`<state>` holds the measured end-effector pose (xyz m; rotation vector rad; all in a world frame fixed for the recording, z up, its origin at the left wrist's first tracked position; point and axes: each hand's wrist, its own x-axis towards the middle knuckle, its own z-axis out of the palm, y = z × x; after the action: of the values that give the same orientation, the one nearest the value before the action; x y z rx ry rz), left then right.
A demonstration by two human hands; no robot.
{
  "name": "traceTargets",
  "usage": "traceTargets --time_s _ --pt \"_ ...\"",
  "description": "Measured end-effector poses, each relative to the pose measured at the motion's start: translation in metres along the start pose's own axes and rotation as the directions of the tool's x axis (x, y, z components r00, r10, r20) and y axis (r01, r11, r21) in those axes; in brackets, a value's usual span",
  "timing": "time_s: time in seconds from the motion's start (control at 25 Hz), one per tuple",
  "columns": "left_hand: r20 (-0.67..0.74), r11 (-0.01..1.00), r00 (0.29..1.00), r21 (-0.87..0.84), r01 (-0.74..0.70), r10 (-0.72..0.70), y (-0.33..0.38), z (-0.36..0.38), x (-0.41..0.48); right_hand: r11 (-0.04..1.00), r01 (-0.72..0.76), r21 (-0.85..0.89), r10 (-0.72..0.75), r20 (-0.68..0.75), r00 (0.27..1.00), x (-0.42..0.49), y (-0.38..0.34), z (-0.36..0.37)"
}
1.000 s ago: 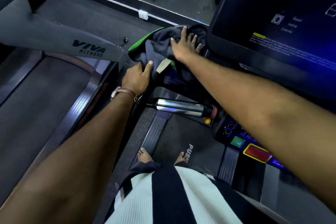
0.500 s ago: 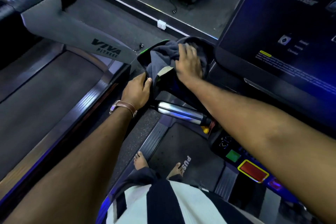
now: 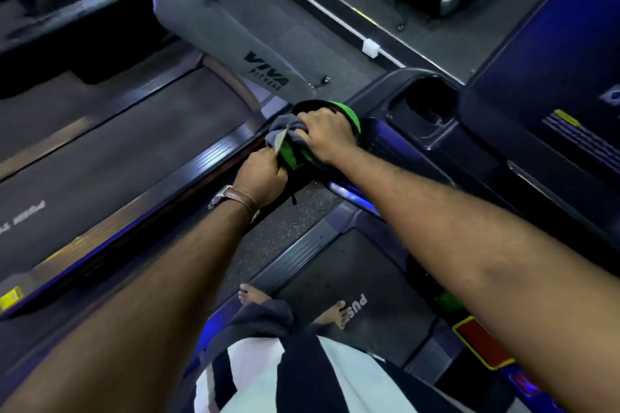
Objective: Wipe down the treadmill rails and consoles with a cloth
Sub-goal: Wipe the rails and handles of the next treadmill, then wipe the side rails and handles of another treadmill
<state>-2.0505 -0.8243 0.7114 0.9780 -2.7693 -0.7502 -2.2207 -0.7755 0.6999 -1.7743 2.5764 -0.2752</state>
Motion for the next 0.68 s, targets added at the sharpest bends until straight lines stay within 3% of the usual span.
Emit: traceTargets --time_s 0.2,0.52,0.6,0.68 --pt "0.004 0.998 0.998 0.019 0.059 -0.059 -0.031 -0.018 -0.051 0.997 0.072 -0.006 -0.072 -0.041 0.997 -0.021 -0.052 0.013" --pt "-0.140 0.994 0.985 0.037 0.103 -0.097 -0.108 -0.050 -0.160 0.996 0.066 0.053 -0.067 0.018 0.998 -0.051 -0.152 0.017" --pt "-0.201 0.987 0.967 -0.007 0.159 -0.157 -0.118 -0.057 -0.190 0.986 0.026 0.167 -0.043 0.103 0.994 -0.061 -0.194 0.014" --pt "-0.310 0.966 0.915 -0.094 0.242 -0.259 -0.129 -0.065 -0.223 0.902 -0.099 0.420 0.011 0.206 0.979 -0.071 -0.243 0.003"
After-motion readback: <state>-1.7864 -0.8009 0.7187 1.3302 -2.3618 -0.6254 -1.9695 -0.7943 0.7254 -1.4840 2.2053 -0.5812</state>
